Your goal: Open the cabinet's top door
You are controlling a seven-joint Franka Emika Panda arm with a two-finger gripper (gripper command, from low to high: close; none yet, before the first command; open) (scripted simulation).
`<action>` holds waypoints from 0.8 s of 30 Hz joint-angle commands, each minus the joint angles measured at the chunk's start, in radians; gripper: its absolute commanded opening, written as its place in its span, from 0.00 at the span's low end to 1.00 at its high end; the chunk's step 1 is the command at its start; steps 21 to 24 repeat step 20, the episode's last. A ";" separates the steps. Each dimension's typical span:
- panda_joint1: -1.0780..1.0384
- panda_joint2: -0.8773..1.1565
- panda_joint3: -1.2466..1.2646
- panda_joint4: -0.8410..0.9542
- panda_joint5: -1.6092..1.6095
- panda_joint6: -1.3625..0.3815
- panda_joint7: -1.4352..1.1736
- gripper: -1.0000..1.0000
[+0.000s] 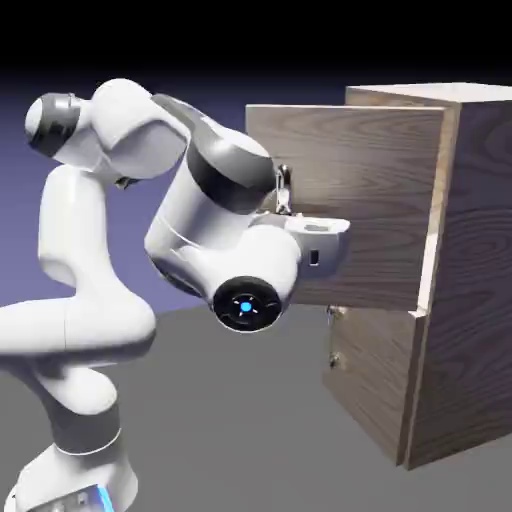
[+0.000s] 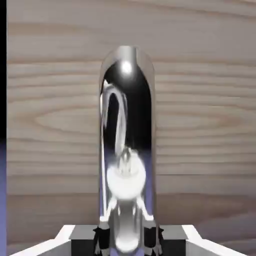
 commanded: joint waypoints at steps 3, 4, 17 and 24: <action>-0.031 0.109 0.033 0.087 -0.097 -0.012 -0.063 0.00; -0.040 0.145 0.044 0.117 -0.129 -0.014 -0.081 0.00; -0.062 0.616 0.187 0.489 -0.463 0.018 -0.140 0.00; -0.054 0.668 0.198 0.529 -0.493 0.022 -0.131 1.00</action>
